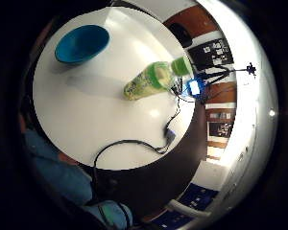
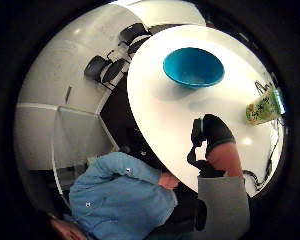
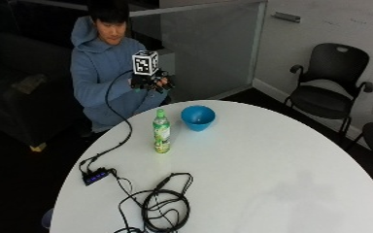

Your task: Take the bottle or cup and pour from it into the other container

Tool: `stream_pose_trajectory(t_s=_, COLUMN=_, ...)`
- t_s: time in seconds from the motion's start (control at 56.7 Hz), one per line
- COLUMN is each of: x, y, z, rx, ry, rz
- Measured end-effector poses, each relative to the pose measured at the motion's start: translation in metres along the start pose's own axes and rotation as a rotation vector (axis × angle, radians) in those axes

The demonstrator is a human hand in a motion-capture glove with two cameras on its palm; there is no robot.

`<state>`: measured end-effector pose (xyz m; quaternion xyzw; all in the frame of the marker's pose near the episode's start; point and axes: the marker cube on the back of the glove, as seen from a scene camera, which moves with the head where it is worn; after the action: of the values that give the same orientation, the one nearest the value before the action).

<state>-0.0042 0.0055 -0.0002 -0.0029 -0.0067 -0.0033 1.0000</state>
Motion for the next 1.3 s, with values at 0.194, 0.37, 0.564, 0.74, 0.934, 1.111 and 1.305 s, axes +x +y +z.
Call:
stream_pose_trajectory(t_s=0.194, x=0.029, y=0.021, z=-0.01, rx=0.043, ry=-0.008, rz=0.034)
stream_pose_trajectory(t_s=0.37, x=0.08, y=0.047, z=-0.023, rx=0.124, ry=-0.07, rz=0.074)
stream_pose_trajectory(t_s=0.564, x=0.131, y=0.074, z=-0.029, rx=0.234, ry=-0.161, rz=0.142)
stream_pose_trajectory(t_s=0.74, x=0.171, y=0.088, z=-0.024, rx=0.295, ry=-0.285, rz=0.201)
stream_pose_trajectory(t_s=0.934, x=0.204, y=0.083, z=-0.004, rx=0.338, ry=-0.527, rz=0.215)
stream_pose_trajectory(t_s=1.111, x=0.231, y=0.067, z=0.026, rx=0.41, ry=-0.772, rz=0.205)
stream_pose_trajectory(t_s=1.305, x=0.247, y=0.04, z=0.072, rx=0.468, ry=-1.068, rz=0.247)
